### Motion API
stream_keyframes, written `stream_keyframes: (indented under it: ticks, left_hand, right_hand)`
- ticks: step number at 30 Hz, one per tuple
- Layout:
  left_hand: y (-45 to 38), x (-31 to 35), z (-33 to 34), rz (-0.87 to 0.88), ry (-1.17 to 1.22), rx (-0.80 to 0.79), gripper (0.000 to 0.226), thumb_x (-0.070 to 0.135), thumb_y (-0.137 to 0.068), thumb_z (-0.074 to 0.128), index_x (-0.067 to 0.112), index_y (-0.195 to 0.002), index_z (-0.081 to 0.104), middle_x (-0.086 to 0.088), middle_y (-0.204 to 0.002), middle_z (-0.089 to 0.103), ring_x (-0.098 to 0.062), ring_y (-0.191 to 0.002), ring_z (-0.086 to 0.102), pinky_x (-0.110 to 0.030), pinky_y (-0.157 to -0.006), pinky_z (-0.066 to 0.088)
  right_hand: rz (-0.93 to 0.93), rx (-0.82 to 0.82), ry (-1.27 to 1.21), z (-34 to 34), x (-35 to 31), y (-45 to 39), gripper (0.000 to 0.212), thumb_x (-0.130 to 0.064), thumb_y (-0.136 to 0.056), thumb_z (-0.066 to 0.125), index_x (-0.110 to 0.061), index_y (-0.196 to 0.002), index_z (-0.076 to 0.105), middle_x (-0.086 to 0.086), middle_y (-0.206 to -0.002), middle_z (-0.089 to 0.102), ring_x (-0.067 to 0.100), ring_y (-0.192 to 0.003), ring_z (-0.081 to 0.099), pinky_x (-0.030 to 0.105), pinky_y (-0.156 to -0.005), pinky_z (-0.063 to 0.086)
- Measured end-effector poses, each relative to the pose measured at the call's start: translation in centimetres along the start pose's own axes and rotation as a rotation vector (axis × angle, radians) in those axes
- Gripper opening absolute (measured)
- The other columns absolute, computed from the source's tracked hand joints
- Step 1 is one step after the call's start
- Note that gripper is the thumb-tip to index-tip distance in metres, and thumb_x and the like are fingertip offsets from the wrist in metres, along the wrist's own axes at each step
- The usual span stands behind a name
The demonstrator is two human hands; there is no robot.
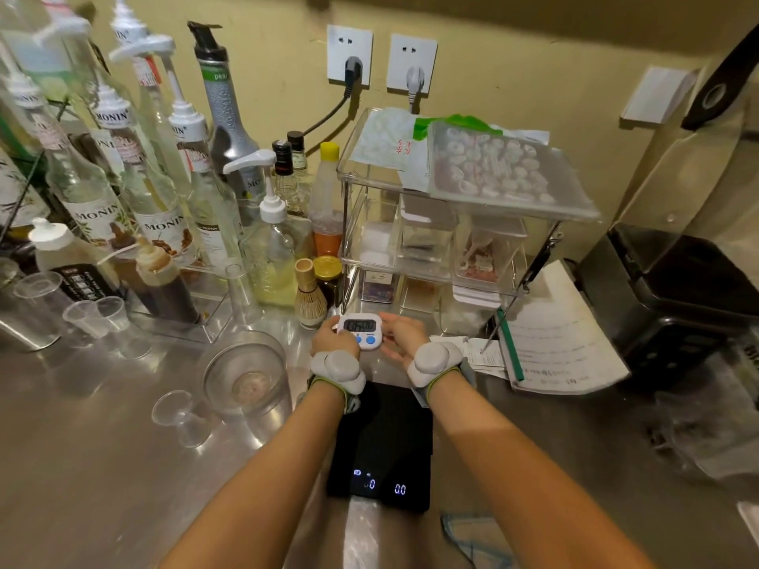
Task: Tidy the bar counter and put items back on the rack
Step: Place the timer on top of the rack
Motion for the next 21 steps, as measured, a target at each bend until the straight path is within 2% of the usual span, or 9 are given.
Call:
stream_keyframes:
  ticks: [1,4,6,8,11,13,16,19,21]
  left_hand:
    - [0.8,0.9,0.0,0.006,0.01,-0.019,0.045,-0.001,-0.086,0.042,0.008,-0.128,0.057,-0.019,-0.121,0.066,-0.036,-0.109,0.063,-0.04,-0.095,0.053]
    - [3.0,3.4,-0.8,0.052,0.073,-0.027,0.039,-0.001,-0.09,0.042,0.004,-0.126,0.055,-0.019,-0.12,0.065,-0.034,-0.106,0.063,-0.032,-0.085,0.05]
    - [3.6,4.1,-1.1,0.058,0.115,-0.024,0.036,-0.001,-0.09,0.042,0.003,-0.124,0.056,-0.02,-0.12,0.065,-0.032,-0.096,0.062,-0.034,-0.085,0.052]
    - [4.2,5.3,-1.4,0.083,0.137,-0.025,0.033,0.0,-0.09,0.044,0.002,-0.121,0.057,-0.02,-0.119,0.066,-0.034,-0.097,0.064,-0.037,-0.086,0.054]
    - [5.8,7.7,-2.6,0.168,0.159,-0.012,0.032,0.002,-0.09,0.046,0.001,-0.118,0.06,-0.017,-0.115,0.067,-0.033,-0.1,0.064,-0.03,-0.077,0.049]
    - [6.2,9.1,-3.1,0.208,0.165,-0.003,0.032,0.005,-0.088,0.046,0.004,-0.115,0.063,-0.016,-0.114,0.068,-0.034,-0.098,0.064,-0.034,-0.081,0.052]
    - [7.6,11.6,-4.4,0.265,0.185,0.015,0.031,0.008,-0.087,0.048,0.008,-0.113,0.065,-0.015,-0.11,0.07,-0.035,-0.1,0.066,-0.033,-0.079,0.052]
    - [8.4,13.8,-5.2,0.31,0.192,0.016,0.029,0.012,-0.087,0.049,0.011,-0.11,0.067,-0.013,-0.11,0.071,-0.031,-0.099,0.067,-0.034,-0.084,0.055]
    - [9.0,15.7,-5.6,0.343,0.174,0.011,0.031,0.012,-0.086,0.048,0.012,-0.111,0.067,-0.012,-0.11,0.071,-0.031,-0.1,0.066,-0.035,-0.085,0.054]
  right_hand:
    - [0.012,0.019,-0.029,-0.3,-0.3,0.4,0.035,0.001,-0.092,0.044,-0.006,-0.121,0.063,0.006,-0.087,0.063,0.013,-0.068,0.057,0.021,-0.06,0.046]
    - [-0.035,0.017,-0.078,-0.6,-2.3,2.5,0.038,0.002,-0.092,0.045,-0.008,-0.125,0.061,0.012,-0.107,0.063,0.009,-0.065,0.055,0.02,-0.059,0.047]
    - [-0.079,0.011,-0.107,-0.7,-3.5,3.6,0.038,0.003,-0.091,0.047,-0.007,-0.126,0.06,0.015,-0.121,0.063,0.012,-0.068,0.058,0.021,-0.06,0.049]
    - [-0.117,-0.005,-0.11,-0.6,-4.7,4.6,0.038,0.003,-0.09,0.049,-0.006,-0.125,0.061,0.017,-0.127,0.062,0.017,-0.077,0.062,0.022,-0.06,0.051]
    - [-0.18,-0.021,-0.107,-0.7,-7.0,6.9,0.037,0.002,-0.09,0.052,-0.005,-0.124,0.061,0.018,-0.127,0.062,0.019,-0.081,0.063,0.018,-0.051,0.052]
    - [-0.209,-0.021,-0.109,-0.8,-8.2,7.9,0.035,0.0,-0.091,0.051,-0.005,-0.125,0.061,0.018,-0.124,0.063,0.016,-0.072,0.061,0.017,-0.051,0.05]
    - [-0.274,-0.018,-0.119,-0.8,-10.4,9.8,0.034,-0.001,-0.091,0.053,-0.003,-0.124,0.061,0.019,-0.115,0.064,0.02,-0.074,0.063,0.02,-0.051,0.052]
    - [-0.352,-0.022,-0.15,-0.8,-12.8,11.7,0.033,0.004,-0.089,0.054,0.006,-0.121,0.06,0.025,-0.113,0.062,0.017,-0.059,0.063,0.016,-0.032,0.044]
    - [-0.396,-0.019,-0.143,-0.9,-14.7,12.7,0.031,0.003,-0.088,0.056,0.005,-0.119,0.061,0.026,-0.12,0.062,0.023,-0.078,0.065,0.017,-0.038,0.051]
Point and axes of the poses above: each hand's wrist, its own y-axis away from the middle knuckle, its own z-axis out of the palm, x = y × z, the point moved 10 cm from there along -y, towards the middle knuckle
